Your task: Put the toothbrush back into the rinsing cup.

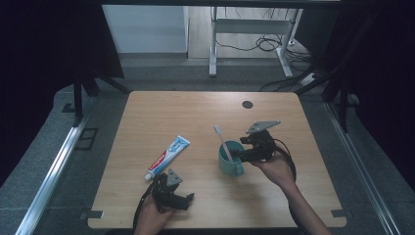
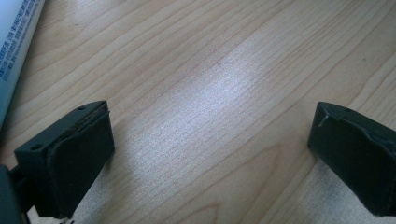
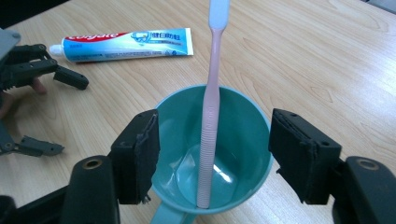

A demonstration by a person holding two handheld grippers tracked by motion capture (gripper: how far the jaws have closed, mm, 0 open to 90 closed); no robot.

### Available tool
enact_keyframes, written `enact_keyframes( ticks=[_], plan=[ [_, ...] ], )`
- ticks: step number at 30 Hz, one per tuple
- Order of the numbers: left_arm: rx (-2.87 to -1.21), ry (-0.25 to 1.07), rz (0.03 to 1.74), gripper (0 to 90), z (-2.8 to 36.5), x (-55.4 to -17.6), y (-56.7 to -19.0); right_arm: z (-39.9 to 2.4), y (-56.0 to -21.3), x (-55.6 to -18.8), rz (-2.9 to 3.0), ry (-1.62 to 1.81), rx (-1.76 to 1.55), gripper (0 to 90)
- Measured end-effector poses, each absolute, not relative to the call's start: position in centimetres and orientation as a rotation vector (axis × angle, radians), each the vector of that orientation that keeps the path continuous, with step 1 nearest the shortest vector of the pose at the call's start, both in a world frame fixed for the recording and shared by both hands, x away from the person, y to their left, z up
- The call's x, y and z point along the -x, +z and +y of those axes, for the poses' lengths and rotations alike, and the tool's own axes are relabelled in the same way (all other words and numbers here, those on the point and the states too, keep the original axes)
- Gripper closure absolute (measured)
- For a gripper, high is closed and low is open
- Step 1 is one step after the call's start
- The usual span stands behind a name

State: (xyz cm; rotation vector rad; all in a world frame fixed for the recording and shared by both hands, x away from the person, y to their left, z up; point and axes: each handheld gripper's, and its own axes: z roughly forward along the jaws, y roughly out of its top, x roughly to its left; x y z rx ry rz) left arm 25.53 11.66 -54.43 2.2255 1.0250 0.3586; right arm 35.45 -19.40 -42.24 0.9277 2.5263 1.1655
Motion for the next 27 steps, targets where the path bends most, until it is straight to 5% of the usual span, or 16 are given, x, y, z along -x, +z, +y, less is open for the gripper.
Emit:
enact_keyframes(
  ticks=[27],
  plan=[
    [-2.223, 0.36, 1.025, 0.2, 11.7, -25.5, -54.5, -24.6, -44.2, -33.5, 2.421, 1.115, -0.973, 0.0]
  ],
)
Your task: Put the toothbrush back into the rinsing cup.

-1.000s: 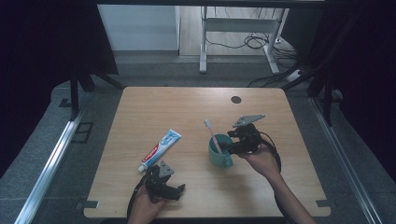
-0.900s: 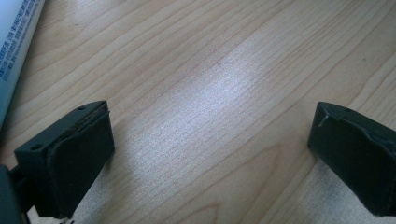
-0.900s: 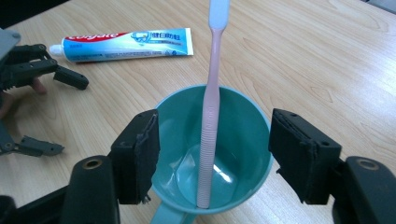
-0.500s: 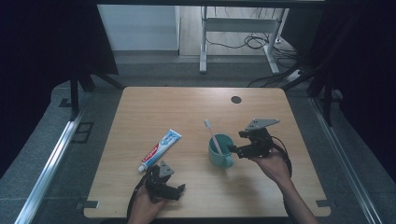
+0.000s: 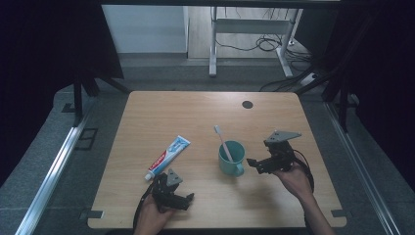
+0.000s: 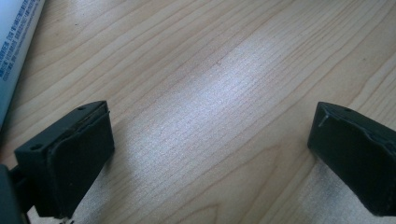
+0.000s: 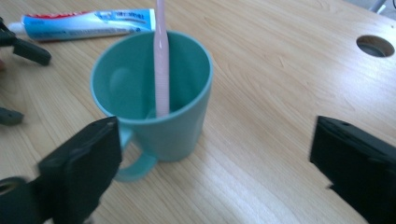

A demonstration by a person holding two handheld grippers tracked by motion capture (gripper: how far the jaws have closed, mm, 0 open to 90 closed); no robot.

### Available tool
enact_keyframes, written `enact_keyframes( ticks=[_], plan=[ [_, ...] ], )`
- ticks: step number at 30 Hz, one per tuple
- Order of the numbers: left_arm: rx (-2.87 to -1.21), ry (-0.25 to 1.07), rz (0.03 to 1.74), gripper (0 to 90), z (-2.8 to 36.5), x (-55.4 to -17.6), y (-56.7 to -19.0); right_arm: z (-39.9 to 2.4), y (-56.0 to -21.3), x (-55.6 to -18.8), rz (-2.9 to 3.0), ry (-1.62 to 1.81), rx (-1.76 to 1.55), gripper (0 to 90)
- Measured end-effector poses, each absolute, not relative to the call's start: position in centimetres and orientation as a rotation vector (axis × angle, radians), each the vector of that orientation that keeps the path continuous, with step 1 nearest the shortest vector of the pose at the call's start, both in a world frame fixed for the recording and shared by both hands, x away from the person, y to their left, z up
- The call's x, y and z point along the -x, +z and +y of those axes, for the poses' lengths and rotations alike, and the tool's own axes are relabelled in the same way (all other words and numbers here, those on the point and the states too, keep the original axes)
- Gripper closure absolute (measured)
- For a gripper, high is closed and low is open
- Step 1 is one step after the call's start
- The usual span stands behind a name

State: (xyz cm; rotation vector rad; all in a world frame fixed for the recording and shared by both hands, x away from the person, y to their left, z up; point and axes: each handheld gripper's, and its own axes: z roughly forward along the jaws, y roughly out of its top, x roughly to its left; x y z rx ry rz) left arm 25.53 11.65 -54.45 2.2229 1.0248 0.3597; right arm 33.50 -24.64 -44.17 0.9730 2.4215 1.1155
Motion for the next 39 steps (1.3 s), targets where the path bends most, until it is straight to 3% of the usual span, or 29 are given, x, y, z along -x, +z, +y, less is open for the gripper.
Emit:
enact_keyframes(
  ticks=[39],
  plan=[
    [-2.223, 0.35, 1.019, 0.0, 11.6, -25.6, -54.5, -28.4, -51.7, -30.0, 2.405, 1.051, -1.024, 0.0]
  ],
)
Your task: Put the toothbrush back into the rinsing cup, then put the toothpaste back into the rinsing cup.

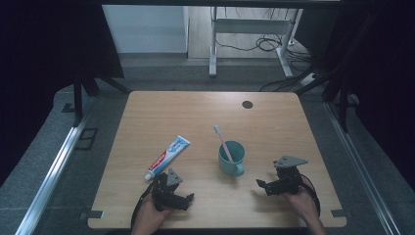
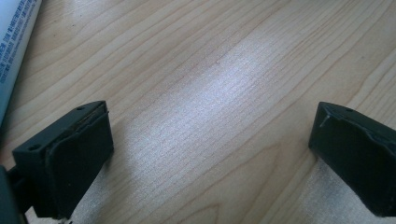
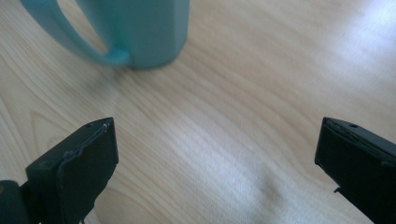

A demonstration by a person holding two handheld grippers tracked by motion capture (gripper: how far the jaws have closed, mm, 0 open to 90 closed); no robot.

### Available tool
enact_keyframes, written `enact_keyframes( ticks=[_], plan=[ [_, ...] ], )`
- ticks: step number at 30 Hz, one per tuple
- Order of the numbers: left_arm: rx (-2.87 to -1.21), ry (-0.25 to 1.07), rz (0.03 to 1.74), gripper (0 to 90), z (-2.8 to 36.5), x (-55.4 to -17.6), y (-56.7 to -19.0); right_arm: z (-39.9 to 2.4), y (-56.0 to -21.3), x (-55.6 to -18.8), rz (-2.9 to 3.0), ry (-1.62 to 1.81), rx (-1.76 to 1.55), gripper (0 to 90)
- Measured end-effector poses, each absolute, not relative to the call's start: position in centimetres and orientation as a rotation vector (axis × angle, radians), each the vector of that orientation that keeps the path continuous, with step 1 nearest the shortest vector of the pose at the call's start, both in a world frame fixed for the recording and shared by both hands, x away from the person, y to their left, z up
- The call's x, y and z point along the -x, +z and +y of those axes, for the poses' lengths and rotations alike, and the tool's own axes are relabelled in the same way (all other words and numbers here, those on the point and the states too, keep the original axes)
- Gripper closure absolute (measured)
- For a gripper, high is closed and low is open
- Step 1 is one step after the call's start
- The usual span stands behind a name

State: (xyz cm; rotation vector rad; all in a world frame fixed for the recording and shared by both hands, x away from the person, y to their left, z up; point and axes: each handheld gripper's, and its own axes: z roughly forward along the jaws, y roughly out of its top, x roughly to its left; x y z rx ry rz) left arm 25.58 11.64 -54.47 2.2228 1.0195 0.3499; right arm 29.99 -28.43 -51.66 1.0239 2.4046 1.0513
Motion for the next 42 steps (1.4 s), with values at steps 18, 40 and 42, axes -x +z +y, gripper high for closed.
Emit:
enact_keyframes(
  ticks=[18, 40, 42],
  plan=[
    [-2.245, 0.335, 1.005, 0.0, 11.6, -25.7, -54.3, -29.1, -54.3, -29.9, 2.433, 1.003, -1.046, 1.5],
    [-2.236, 0.291, 0.969, 0.0, 11.6, -27.0, -52.5, -29.3, -54.3, -29.9, 2.422, 1.011, -1.067, 4.1],
    [-2.237, 0.309, 0.958, 0.0, 11.6, -27.2, -52.1, -29.3, -54.3, -29.9, 2.421, 1.012, -1.067, 4.1]
  ],
)
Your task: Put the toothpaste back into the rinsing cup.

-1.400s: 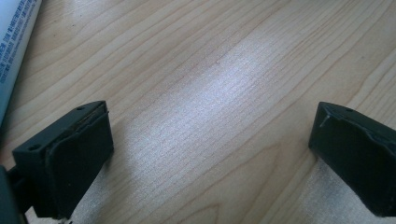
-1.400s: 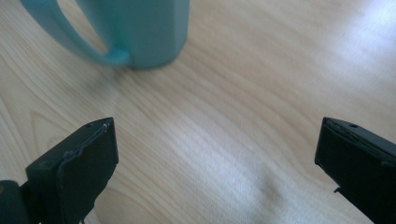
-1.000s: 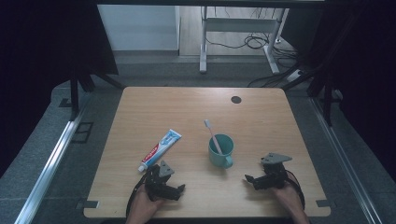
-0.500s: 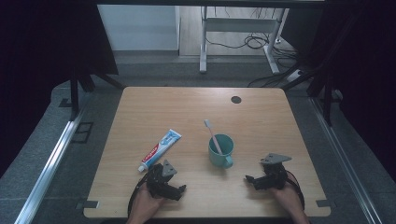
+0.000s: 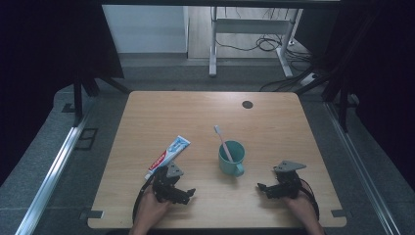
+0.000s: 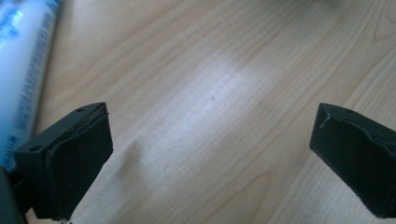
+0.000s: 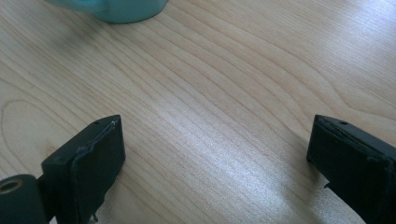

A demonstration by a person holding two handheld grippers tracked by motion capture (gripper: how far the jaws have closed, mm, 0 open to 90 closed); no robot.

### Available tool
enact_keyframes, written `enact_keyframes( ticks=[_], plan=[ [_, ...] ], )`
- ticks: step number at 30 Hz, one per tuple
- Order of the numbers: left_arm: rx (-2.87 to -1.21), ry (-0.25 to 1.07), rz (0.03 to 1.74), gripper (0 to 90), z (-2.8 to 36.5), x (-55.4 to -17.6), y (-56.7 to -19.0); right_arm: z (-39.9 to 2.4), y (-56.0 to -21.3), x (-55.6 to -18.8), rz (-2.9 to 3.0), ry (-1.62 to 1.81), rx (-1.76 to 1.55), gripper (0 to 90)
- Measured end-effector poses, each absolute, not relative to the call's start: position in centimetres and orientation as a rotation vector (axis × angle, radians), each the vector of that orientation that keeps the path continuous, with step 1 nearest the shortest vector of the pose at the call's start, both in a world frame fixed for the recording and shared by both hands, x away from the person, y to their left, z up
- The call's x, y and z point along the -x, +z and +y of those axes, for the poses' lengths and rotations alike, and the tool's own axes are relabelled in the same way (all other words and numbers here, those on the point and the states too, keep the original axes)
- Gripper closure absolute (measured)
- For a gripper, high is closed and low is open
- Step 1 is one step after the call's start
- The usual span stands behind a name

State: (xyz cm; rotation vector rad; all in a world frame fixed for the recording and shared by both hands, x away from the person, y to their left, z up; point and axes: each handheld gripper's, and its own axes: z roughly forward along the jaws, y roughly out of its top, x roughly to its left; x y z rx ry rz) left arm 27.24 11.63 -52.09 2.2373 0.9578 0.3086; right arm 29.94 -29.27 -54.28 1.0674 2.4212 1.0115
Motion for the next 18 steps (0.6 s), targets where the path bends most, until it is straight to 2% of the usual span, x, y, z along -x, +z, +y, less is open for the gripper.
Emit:
enact_keyframes(
  ticks=[18],
  plan=[
    [-2.314, 0.366, 1.024, 0.2, 13.4, -30.8, -49.8, -29.3, -54.3, -29.9, 2.42, 1.01, -1.069, 4.3]
  ],
)
